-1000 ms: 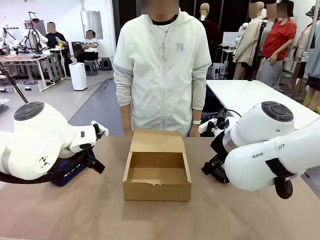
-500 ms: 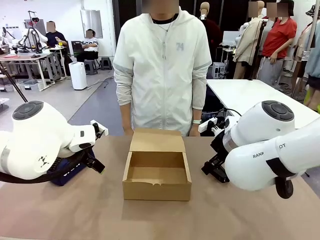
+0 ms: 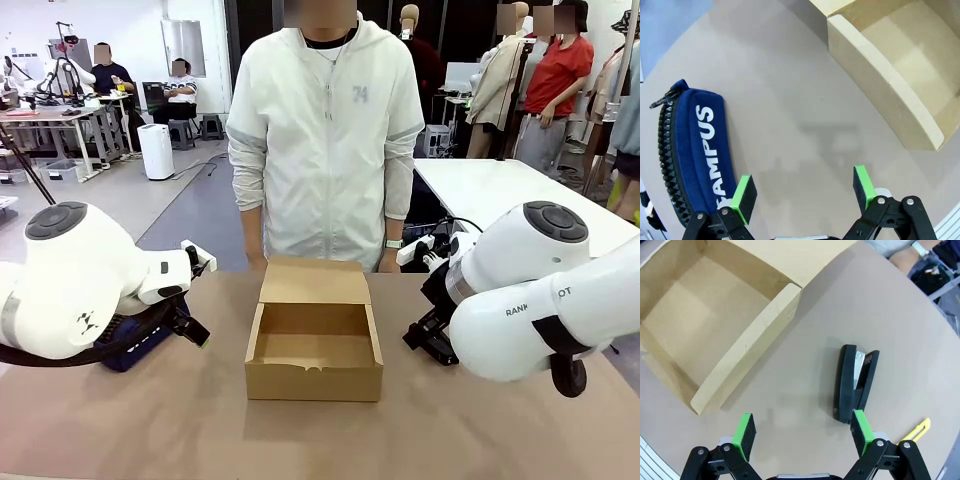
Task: Pack the items into the box.
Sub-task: Pick up the item indicated by the person and place it inside the Mailer Box.
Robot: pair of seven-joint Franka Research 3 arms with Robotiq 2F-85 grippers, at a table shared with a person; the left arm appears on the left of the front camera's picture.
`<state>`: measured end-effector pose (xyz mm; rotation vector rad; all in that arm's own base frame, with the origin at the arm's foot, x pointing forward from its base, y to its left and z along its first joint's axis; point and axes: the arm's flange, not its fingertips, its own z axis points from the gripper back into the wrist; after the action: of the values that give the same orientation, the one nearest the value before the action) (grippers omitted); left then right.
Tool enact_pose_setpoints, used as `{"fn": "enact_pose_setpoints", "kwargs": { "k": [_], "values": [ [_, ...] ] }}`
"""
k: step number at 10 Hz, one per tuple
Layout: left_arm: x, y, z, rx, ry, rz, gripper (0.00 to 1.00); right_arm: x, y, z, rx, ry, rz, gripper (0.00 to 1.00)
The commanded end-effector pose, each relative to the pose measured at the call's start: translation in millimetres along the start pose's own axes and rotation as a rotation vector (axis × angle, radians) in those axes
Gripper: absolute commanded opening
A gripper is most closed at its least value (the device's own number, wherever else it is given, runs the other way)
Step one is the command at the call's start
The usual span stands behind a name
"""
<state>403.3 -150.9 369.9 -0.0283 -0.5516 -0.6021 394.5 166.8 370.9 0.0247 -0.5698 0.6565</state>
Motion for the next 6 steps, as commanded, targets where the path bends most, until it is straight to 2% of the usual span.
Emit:
{"fn": "enact_pose_setpoints", "kwargs": {
  "k": [1, 6],
  "values": [
    [0.0, 0.0, 0.2, 0.0, 0.0, 0.0, 1.0, 0.0, -0.1, 0.0, 0.0, 0.0, -0.001, 1.0],
    [0.0, 0.0, 0.2, 0.0, 0.0, 0.0, 1.0, 0.0, -0.1, 0.0, 0.0, 0.0, -0.001, 1.0]
  ]
}}
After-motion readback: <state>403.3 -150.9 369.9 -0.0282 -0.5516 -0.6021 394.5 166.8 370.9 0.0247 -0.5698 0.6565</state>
